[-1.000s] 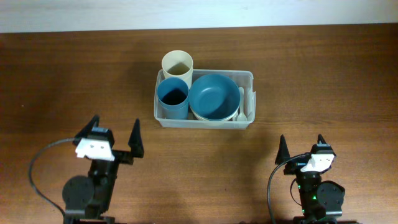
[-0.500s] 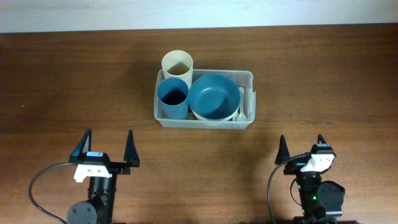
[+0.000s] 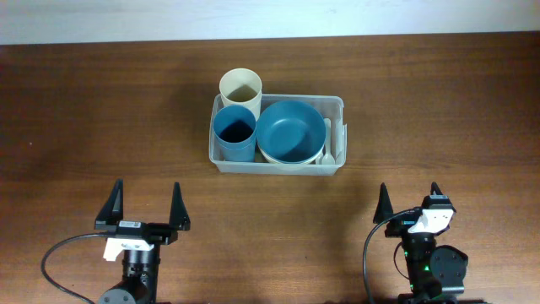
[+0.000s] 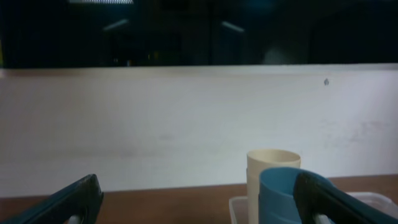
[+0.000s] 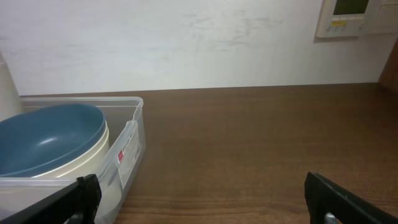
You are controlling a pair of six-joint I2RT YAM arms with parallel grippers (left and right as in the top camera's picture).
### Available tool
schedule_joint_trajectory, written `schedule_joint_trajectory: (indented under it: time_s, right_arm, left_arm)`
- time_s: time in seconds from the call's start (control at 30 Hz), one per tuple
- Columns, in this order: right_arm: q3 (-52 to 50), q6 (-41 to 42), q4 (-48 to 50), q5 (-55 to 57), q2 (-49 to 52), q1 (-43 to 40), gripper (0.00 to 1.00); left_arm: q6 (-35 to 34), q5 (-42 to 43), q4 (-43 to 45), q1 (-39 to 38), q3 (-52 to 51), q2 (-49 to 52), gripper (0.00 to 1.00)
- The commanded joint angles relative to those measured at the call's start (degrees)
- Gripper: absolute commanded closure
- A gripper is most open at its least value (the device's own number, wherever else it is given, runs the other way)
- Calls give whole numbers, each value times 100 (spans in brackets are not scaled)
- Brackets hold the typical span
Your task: Pack container
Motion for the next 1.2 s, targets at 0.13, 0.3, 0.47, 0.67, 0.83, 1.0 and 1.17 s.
schedule_joint_trajectory:
  time_s: [0.13,0.3,0.47,0.67,0.83,1.0,1.17]
  right_arm:
    - [-26,-24,-31,-13,-52,-37,1]
    - [-26,-24,-31,-13,-52,-37,1]
    - [-26,-24,-31,-13,-52,-37,1]
    - [-26,-24,-31,-13,-52,-37,1]
    - [-26,-24,-31,-13,-52,-37,1]
    - [-26,-24,-28,-13,-52,-37,1]
    - [-26,-24,-31,-13,-52,-37,1]
  left_arm:
    - [72,-96,146,35,-232,-61,0]
    - [74,-564,-348,35,-232,-61,0]
    - [74,-564,-1123,35,-232,-61,0]
    - [74,-564,-1974,35,-232,-61,0]
    - [74,-562,-2162,35,-232,-61,0]
    - [74,-560,-2159,35,-232,-61,0]
    - [72,-560,-2159,35,-229,-59,0]
